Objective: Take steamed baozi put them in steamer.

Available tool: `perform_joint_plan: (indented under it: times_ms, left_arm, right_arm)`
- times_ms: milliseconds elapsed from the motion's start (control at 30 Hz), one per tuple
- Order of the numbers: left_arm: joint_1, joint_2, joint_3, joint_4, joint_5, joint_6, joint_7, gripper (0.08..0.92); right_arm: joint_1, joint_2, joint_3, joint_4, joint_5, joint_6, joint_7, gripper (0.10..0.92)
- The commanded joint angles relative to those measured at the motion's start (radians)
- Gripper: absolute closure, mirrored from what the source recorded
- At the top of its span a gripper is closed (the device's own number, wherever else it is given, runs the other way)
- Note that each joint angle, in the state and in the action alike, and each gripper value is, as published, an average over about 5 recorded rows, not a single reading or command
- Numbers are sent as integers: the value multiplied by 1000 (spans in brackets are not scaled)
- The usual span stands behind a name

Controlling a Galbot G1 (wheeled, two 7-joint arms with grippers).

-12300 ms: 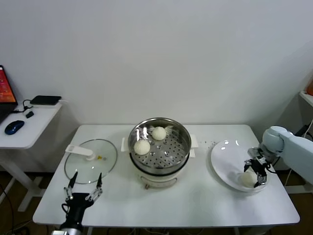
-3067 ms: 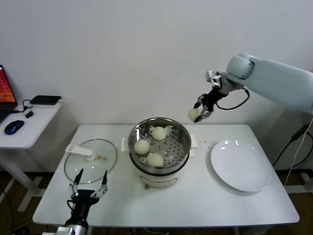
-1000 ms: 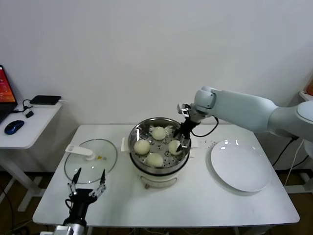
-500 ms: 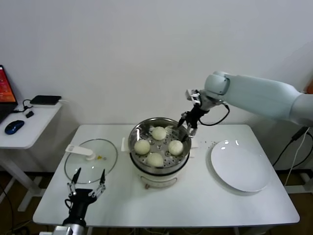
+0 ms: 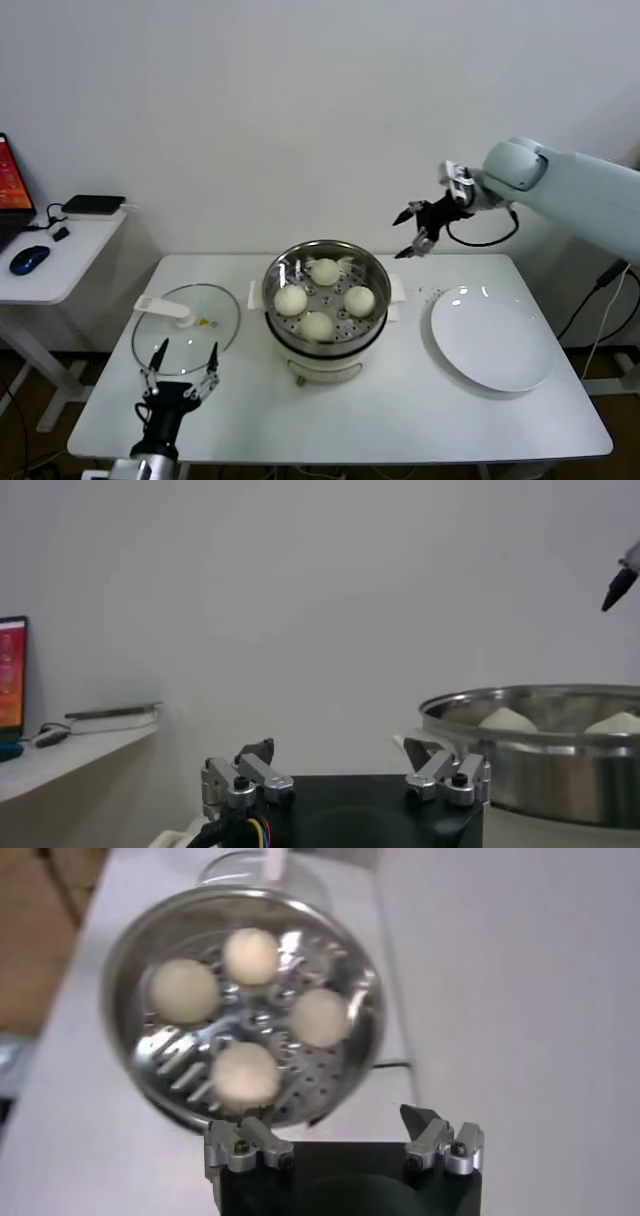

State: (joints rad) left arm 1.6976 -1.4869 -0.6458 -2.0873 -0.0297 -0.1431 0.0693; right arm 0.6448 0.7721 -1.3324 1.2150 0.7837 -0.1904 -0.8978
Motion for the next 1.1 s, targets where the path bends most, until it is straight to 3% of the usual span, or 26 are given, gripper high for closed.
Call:
perform_joint_plan:
  times_ms: [33, 267, 533, 767, 1100]
  left_arm:
    - [0, -2, 11, -10, 20, 9, 0, 177]
    - [0, -7, 22, -13, 35, 13, 0, 177]
    - [-2, -13, 23, -14, 47, 18, -1, 177]
    - [-15, -8, 24, 4, 61, 23, -1, 177]
    - [-53, 20, 14, 38, 60, 43, -16, 177]
  right_arm:
    - [-622, -279, 756, 141, -116, 24, 412, 203]
    - [-1112, -258, 1272, 246, -185, 123, 561, 203]
    - [-1580, -35, 1721, 389, -240, 201, 713, 203]
    - [-1878, 199, 1906, 490, -324, 319, 769, 203]
    - [-2142, 394, 1963, 575, -354, 426, 750, 203]
